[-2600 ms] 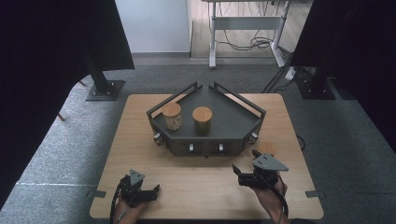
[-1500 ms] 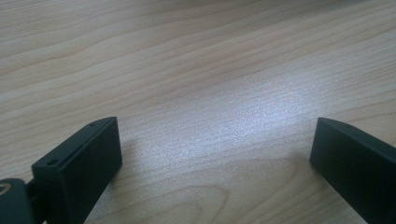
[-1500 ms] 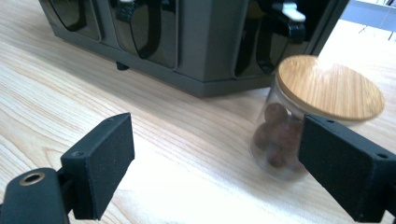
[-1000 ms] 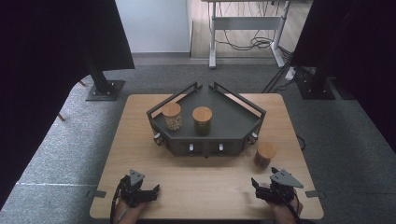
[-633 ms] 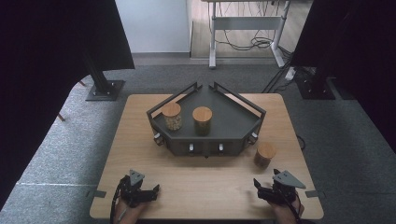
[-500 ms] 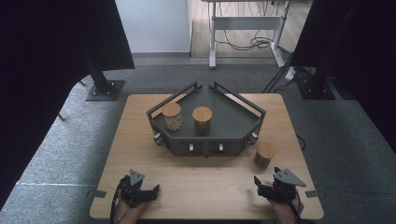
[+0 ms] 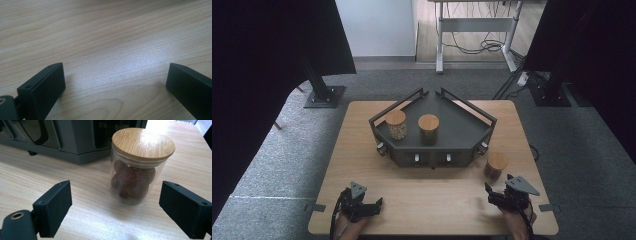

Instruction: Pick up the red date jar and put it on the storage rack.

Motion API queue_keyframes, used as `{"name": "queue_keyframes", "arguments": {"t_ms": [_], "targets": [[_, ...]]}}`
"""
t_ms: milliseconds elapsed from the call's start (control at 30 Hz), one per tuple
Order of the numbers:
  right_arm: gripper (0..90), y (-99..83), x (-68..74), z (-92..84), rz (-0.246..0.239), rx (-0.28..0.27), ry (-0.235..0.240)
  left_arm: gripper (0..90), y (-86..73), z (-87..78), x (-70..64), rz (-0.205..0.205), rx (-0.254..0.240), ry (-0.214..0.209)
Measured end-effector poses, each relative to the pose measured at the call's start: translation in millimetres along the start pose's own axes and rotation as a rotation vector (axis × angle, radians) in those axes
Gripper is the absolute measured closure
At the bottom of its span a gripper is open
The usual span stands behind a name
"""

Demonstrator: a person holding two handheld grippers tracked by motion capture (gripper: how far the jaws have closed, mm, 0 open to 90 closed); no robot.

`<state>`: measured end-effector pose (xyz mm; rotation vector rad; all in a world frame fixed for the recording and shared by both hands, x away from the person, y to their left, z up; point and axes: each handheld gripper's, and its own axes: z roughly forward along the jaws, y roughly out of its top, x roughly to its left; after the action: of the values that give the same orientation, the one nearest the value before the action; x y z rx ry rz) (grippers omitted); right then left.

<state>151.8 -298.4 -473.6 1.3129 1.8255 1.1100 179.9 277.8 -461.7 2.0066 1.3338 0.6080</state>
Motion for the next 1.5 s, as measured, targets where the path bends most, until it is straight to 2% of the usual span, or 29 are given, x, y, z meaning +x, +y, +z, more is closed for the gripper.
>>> {"name": "queue_keyframes", "arguments": {"t_ms": [667, 1500], "targets": [[10.2, 11.2, -0.7, 17.3, 0.005, -0.026, -0.033, 2.0, 0.0, -0.1, -0.2, -0.002, 0.0, 0.002], [10.8, 23.2, -11.5, 40.8, 0.021, -0.03, -0.054, 2.0, 0.2, -0.2, -0.7, -0.007, 0.002, 0.009]]}}
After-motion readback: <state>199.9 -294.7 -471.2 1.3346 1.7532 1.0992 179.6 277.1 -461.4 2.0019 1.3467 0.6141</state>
